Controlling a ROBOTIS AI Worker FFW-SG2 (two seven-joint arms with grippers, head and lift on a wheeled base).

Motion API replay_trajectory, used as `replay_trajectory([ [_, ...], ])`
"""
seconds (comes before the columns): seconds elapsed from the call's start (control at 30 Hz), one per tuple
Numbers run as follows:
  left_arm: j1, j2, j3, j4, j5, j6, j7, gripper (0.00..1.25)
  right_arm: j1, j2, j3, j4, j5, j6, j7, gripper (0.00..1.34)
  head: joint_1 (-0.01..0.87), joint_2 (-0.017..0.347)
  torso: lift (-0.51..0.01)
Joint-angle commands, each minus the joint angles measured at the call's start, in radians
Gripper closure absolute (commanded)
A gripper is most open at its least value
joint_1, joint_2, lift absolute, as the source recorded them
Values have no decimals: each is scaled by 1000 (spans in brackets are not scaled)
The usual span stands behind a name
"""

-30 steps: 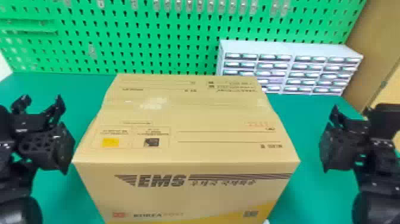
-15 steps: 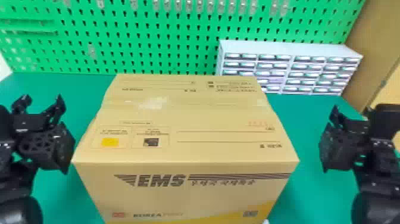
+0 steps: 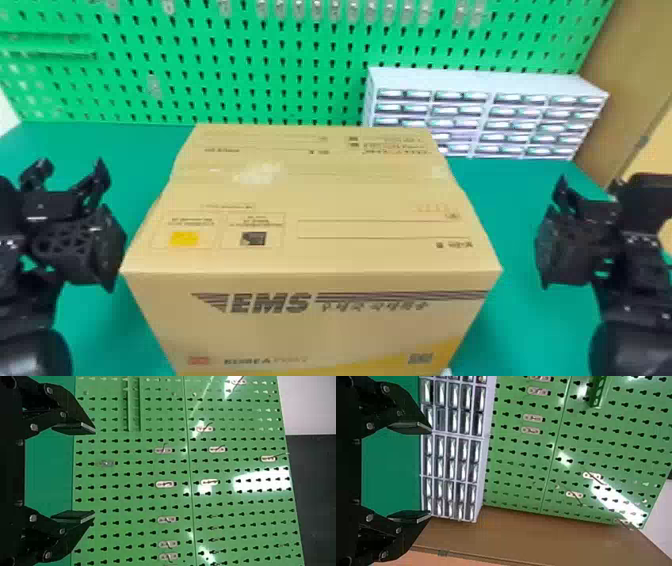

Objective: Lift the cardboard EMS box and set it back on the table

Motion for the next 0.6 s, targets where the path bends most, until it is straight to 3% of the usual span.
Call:
replay_trajectory([
  [0.0, 0, 0, 1, 0, 1, 0, 0, 495, -1, 0, 0, 0, 0, 0, 0, 507, 678, -14, -98],
  [0.57, -2, 0, 2, -3, 2, 0, -1, 495, -2, 0, 3, 0, 0, 0, 0, 507, 678, -14, -98],
])
